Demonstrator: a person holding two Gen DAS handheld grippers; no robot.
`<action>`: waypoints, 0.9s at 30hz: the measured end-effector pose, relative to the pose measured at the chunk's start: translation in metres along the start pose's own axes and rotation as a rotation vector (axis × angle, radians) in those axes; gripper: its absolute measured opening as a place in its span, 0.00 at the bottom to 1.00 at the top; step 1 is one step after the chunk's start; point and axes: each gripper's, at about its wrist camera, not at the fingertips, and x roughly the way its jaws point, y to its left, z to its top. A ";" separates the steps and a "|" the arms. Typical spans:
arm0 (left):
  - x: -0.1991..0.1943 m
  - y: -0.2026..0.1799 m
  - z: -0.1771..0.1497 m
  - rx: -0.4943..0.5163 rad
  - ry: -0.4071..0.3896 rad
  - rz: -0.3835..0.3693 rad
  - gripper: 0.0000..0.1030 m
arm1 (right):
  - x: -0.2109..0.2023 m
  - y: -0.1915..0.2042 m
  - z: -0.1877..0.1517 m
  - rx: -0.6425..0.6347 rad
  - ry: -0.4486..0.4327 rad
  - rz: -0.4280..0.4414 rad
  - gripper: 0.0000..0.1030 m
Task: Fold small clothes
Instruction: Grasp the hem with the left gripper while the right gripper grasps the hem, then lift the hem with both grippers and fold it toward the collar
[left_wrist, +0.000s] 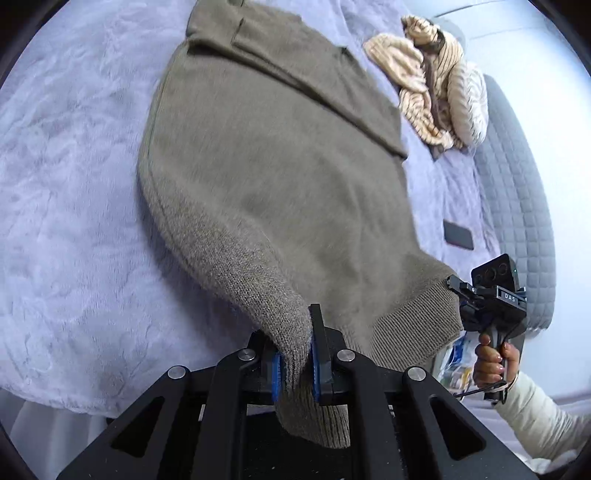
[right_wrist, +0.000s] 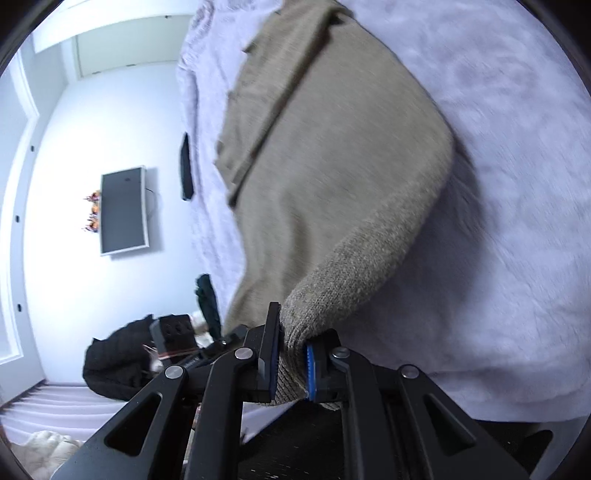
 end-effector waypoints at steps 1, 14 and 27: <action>-0.003 -0.003 0.006 -0.002 -0.013 -0.009 0.12 | -0.002 0.006 0.006 -0.008 -0.008 0.016 0.12; -0.038 -0.042 0.137 0.004 -0.239 -0.054 0.12 | -0.013 0.106 0.119 -0.158 -0.081 0.124 0.12; 0.026 0.005 0.282 -0.085 -0.298 0.082 0.12 | 0.045 0.100 0.286 -0.122 -0.073 -0.044 0.12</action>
